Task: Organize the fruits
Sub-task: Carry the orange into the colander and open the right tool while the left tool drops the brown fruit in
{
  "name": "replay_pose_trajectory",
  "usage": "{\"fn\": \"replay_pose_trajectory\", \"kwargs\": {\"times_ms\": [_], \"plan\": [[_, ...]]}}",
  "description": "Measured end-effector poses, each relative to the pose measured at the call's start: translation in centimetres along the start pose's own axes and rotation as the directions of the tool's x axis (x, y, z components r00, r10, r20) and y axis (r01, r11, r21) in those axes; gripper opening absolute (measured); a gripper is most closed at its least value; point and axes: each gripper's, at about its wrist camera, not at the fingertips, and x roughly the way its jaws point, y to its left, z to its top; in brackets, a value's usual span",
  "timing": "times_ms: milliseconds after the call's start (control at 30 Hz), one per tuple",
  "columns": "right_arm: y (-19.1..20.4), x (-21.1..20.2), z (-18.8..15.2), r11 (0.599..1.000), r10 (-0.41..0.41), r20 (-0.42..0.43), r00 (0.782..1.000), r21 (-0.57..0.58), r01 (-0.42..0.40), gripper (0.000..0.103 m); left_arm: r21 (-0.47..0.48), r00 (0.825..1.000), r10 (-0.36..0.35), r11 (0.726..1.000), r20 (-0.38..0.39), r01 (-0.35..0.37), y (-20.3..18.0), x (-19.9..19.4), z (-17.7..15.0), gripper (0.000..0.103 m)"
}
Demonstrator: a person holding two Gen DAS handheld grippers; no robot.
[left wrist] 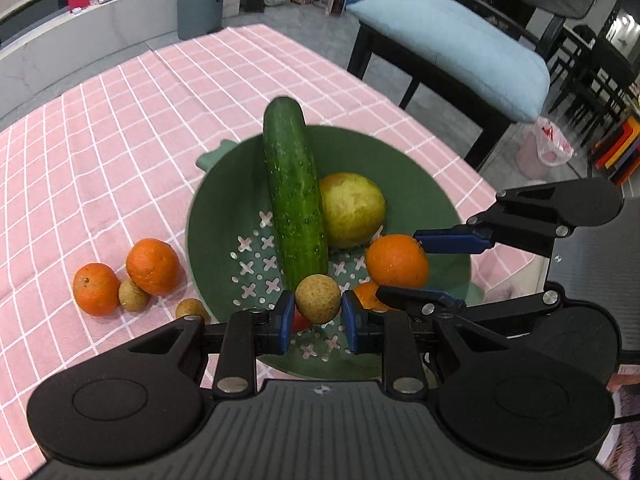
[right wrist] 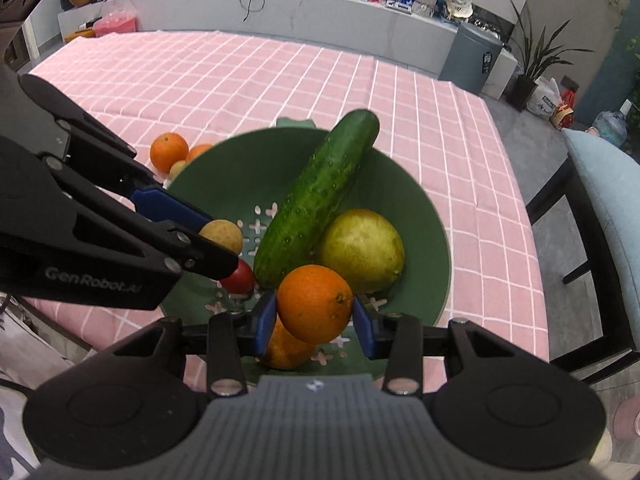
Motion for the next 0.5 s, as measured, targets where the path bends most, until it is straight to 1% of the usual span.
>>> {"fn": "replay_pose_trajectory", "kwargs": {"times_ms": [267,500], "plan": [[0.3,1.1,0.0,0.999,0.004,-0.044,0.999,-0.038,-0.005,0.038,0.013,0.998,0.013,1.000,-0.054,-0.012,0.1,1.8,0.0,0.028],[0.5,1.2,0.0,0.999,-0.007,-0.050,0.999,-0.050,0.004,0.039,0.013,0.998,0.015,1.000,-0.057,-0.014,0.2,2.0,-0.1,0.029]]}}
